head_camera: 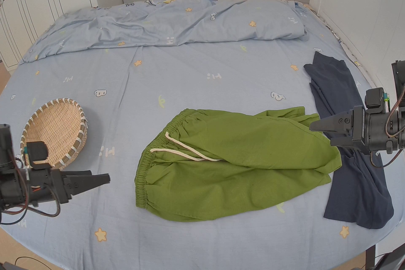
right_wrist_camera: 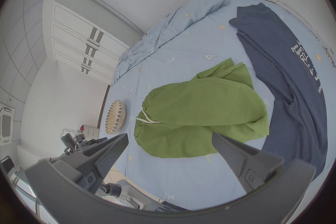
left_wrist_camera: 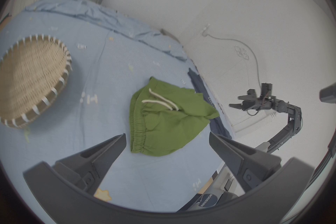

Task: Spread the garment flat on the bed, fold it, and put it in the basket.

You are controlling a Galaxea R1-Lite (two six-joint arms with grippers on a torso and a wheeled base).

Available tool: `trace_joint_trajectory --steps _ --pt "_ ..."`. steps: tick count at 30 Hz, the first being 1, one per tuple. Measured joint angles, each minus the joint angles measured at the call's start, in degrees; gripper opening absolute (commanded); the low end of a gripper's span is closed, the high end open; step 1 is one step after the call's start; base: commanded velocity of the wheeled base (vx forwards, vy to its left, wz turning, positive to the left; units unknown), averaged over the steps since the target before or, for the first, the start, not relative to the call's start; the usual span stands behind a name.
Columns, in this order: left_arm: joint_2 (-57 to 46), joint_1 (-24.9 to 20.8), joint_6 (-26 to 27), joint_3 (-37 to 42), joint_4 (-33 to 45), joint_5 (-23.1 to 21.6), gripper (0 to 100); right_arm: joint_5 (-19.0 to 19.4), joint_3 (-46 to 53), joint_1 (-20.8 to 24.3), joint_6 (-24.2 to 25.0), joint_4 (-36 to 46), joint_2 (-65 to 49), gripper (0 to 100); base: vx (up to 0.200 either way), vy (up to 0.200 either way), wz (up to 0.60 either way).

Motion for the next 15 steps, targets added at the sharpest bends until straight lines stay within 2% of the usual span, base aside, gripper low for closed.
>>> trace_joint_trajectory --steps 8,15 --pt "22.58 -0.33 5.86 0.63 -10.86 -2.68 100 0.44 3.24 -1.6 0.02 -3.04 -1.77 100 0.0 0.0 0.0" --pt "34.46 -1.93 8.41 1.6 -20.89 -3.89 100 0.68 5.01 -2.35 0.06 -4.33 -2.65 100 0.0 0.0 0.0"
